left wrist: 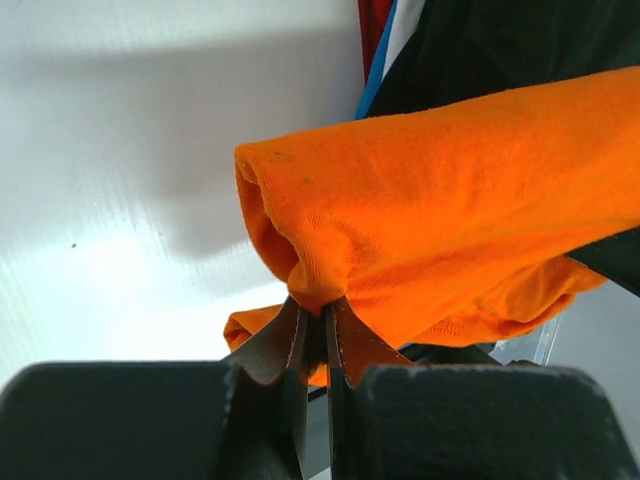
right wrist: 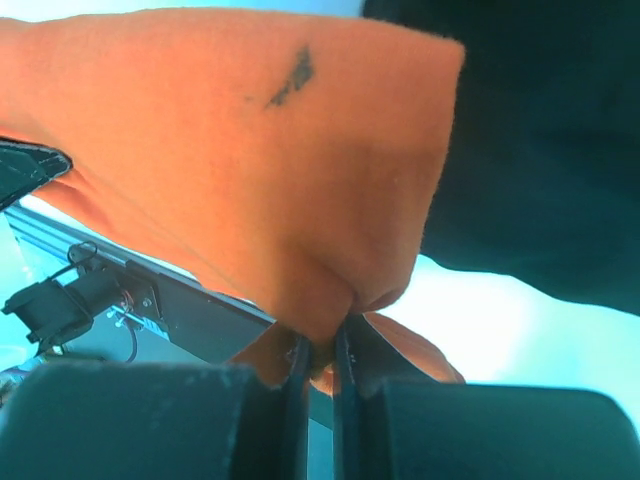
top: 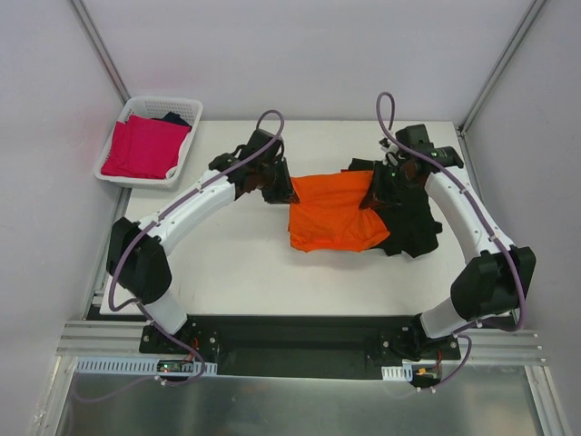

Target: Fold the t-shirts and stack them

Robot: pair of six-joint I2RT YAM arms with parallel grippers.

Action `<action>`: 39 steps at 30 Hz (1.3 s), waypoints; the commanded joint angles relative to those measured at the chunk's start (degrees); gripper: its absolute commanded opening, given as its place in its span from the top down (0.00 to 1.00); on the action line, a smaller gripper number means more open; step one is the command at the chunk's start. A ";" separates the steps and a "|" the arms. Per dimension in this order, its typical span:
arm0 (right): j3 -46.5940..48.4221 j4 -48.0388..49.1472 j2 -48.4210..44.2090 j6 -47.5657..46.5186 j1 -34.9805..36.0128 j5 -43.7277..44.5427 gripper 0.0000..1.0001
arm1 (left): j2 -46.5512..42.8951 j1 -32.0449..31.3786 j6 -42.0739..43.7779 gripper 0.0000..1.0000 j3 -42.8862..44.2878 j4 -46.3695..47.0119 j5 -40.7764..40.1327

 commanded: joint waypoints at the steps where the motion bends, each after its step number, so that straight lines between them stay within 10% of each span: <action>1: -0.38 -2.29 -3.65 -2.03 -3.51 1.83 0.99 | 3.72 -0.94 1.39 0.98 6.11 -1.43 0.64; 39: -0.64 -5.19 -8.14 -2.65 -20.21 11.67 0.99 | 25.17 -2.70 7.72 0.94 30.90 -3.36 11.00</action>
